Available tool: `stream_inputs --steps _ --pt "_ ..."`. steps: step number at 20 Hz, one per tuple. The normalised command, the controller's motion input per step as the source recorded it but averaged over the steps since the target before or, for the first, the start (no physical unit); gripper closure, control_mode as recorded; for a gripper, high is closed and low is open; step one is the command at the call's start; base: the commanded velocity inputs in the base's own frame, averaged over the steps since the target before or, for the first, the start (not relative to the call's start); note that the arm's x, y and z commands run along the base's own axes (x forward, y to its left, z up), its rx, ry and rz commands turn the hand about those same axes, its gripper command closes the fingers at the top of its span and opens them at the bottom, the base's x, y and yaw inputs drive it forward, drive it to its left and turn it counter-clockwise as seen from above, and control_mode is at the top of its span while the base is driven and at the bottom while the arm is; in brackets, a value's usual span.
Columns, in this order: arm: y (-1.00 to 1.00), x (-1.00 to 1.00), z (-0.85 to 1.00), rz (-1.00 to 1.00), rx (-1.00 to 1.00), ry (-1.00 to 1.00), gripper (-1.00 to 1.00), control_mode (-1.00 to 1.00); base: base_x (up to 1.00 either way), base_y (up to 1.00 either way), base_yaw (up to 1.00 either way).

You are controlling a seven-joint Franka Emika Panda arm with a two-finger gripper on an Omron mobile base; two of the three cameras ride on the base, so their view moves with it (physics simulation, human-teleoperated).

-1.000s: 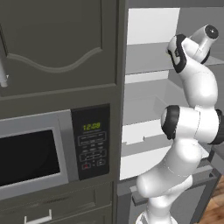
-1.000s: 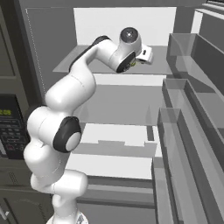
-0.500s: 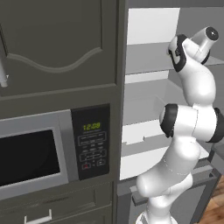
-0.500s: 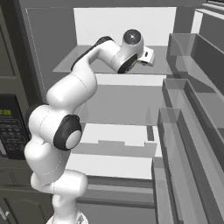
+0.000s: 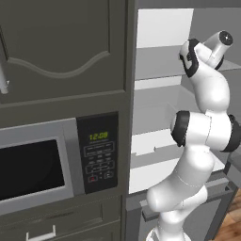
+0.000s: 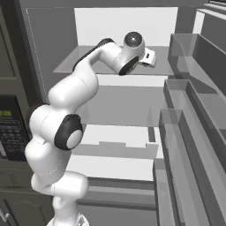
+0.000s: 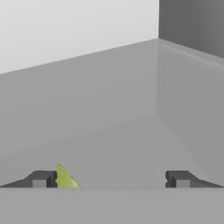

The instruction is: There is a bowl on the dining counter. Grab a lemon wedge from the fridge and place it in the bowl. Then get the liquor bottle and glass cup from the cabinet and place them next to the bowl.

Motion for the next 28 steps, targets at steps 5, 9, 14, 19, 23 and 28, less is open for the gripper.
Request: stream_inputs --steps 5,9,14,19,23,28 --pt "0.0 0.18 -0.17 0.0 0.0 0.0 -1.0 -1.0 0.0 0.0 0.0" --pt "0.12 0.03 -0.29 0.0 0.0 0.0 -1.0 -1.0 0.0 0.0 0.0" --pt "0.19 0.12 -0.4 0.0 0.0 0.0 -1.0 -1.0 0.0 0.0 0.0" --pt "0.27 0.06 -0.47 0.0 0.0 0.01 -1.0 -1.0 0.0 0.0 0.0" --pt "0.39 0.16 -0.64 0.01 0.0 0.05 -1.0 -1.0 0.0 0.0 0.0" --pt "0.5 0.16 -0.76 0.03 0.0 0.08 -1.0 -1.0 0.0 0.0 0.0"
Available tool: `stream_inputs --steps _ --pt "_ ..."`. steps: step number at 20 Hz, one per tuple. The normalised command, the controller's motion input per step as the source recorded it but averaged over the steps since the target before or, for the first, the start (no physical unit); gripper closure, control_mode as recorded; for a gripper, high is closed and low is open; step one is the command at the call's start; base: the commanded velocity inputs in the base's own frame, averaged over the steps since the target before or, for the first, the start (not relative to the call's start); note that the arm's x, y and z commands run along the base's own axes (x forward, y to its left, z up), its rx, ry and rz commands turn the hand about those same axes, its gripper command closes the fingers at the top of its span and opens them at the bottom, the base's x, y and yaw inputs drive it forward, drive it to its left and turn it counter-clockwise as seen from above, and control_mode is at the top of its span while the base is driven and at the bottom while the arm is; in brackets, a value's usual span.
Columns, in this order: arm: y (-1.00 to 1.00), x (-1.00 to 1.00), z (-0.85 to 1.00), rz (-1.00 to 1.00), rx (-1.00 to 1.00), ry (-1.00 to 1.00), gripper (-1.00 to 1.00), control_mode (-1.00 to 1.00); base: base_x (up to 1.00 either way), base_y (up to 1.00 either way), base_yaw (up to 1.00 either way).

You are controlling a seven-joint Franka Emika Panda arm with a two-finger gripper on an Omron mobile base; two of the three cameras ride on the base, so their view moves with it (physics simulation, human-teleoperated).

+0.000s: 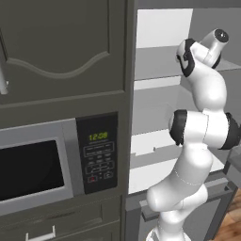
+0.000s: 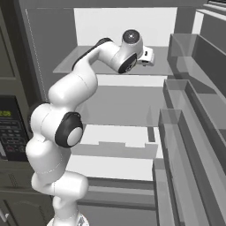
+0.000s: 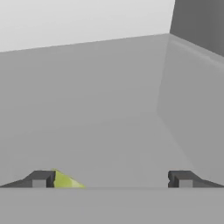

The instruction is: There is a bowl on the dining counter. Grab a lemon wedge from the fridge and place it in the bowl. Then get the liquor bottle and glass cup from the cabinet and place them next to the bowl.

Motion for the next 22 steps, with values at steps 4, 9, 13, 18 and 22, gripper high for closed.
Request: stream_inputs --steps 4,9,13,18,22 --pt "0.53 0.19 -0.8 0.04 0.0 0.09 -1.0 -1.0 0.0 0.0 0.0" --pt "0.55 0.3 -0.81 0.03 0.0 0.04 -1.0 -1.0 0.0 0.0 0.0" --pt "0.71 0.27 -0.77 0.01 0.0 -0.02 1.0 -1.0 0.0 0.0 0.0" --pt "0.66 0.29 -0.78 0.0 0.0 -0.01 1.0 -1.0 0.0 0.0 0.0" --pt "0.38 0.19 -0.77 0.0 0.0 0.0 1.0 -1.0 0.0 0.0 0.0"
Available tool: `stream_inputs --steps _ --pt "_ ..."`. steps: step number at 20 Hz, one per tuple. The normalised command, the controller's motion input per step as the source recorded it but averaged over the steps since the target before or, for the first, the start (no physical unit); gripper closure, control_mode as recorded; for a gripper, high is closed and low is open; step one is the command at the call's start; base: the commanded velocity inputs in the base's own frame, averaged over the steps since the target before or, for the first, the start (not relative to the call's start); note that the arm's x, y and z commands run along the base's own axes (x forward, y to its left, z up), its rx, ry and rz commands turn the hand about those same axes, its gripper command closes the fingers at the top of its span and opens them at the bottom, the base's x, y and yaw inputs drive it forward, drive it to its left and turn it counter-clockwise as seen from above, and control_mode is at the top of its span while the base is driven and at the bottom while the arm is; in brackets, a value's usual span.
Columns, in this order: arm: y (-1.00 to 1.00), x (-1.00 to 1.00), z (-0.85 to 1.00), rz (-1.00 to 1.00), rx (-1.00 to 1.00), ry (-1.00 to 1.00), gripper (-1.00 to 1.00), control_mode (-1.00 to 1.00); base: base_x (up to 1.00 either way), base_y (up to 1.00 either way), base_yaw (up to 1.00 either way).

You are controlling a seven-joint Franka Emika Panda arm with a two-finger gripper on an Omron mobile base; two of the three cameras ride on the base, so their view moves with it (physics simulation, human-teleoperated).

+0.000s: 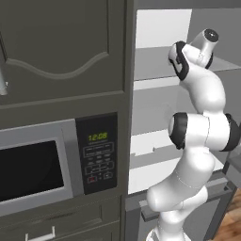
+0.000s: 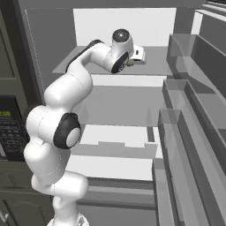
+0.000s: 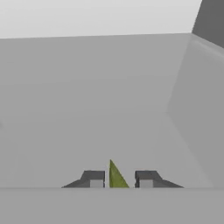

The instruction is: There is a bowl on the dining counter. Grab a lemon wedge from the fridge and place it in the bowl. Then get the liquor bottle and glass cup from the cabinet and place them next to the bowl.

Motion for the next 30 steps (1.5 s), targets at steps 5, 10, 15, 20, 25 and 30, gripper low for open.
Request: stream_inputs --steps 5,10,15,20,25,30 --pt "0.12 -0.11 -0.4 0.0 0.05 0.0 1.0 -1.0 0.0 0.0 0.0" --pt "0.2 -0.81 -0.01 0.0 0.13 -0.06 1.0 -1.0 0.0 0.0 0.0" --pt "0.38 -1.0 0.11 0.0 0.15 -0.13 1.0 -1.0 0.0 0.0 0.0" --pt "0.59 -1.0 0.33 0.0 0.03 -0.11 1.0 -1.0 0.0 0.0 0.0" --pt "0.55 -1.0 0.49 0.0 0.0 -0.01 1.0 -1.0 0.0 0.0 0.0" --pt "0.25 -1.0 0.35 0.0 -0.02 0.0 1.0 -1.0 0.0 0.0 0.0"
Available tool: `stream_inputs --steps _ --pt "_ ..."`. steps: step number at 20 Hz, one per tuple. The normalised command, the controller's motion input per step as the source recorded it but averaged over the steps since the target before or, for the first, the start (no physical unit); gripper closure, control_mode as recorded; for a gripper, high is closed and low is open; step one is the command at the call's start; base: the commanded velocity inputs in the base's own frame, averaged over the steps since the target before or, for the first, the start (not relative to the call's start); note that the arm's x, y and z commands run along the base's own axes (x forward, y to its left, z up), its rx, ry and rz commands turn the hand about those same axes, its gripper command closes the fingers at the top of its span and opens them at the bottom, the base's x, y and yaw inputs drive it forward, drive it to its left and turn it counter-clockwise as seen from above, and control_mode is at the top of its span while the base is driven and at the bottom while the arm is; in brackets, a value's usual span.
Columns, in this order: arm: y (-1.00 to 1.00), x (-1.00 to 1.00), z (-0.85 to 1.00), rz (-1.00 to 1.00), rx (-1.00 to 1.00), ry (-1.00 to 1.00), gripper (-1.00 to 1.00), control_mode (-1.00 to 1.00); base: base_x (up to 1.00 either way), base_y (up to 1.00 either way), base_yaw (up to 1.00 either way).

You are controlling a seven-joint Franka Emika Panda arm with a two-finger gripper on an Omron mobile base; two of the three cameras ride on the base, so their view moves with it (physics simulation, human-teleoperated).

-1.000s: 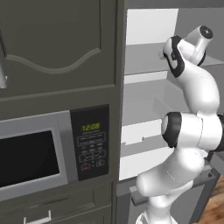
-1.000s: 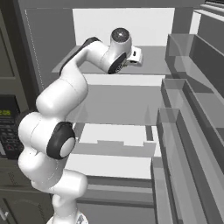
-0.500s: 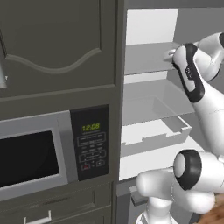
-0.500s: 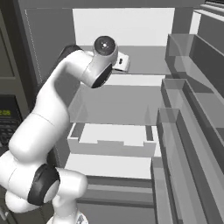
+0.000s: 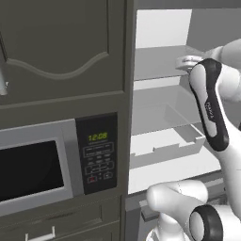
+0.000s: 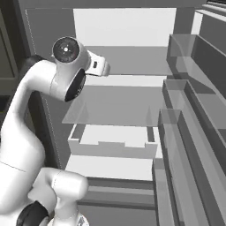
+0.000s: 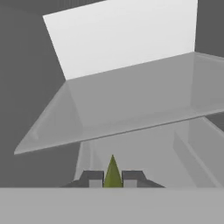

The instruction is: There is a bowl on the dining counter. Grab a lemon wedge from the fridge and place it in the bowl. Then get the liquor bottle and glass cup from the cabinet and place them next to the bowl.

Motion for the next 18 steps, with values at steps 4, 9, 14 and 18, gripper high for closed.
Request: stream_inputs --steps 4,9,14,18 --pt "0.09 -1.0 0.17 0.0 -0.02 0.0 1.0 -1.0 0.0 0.0 0.0" --pt "0.11 -1.0 0.0 0.0 -0.07 0.0 1.0 -1.0 0.0 0.0 0.0" --pt "0.26 -1.0 -0.04 0.0 -0.14 0.05 1.0 -1.0 0.0 0.0 0.0" --pt "0.26 -0.84 -0.17 0.0 -0.14 0.17 1.0 -1.0 0.0 0.0 0.0"
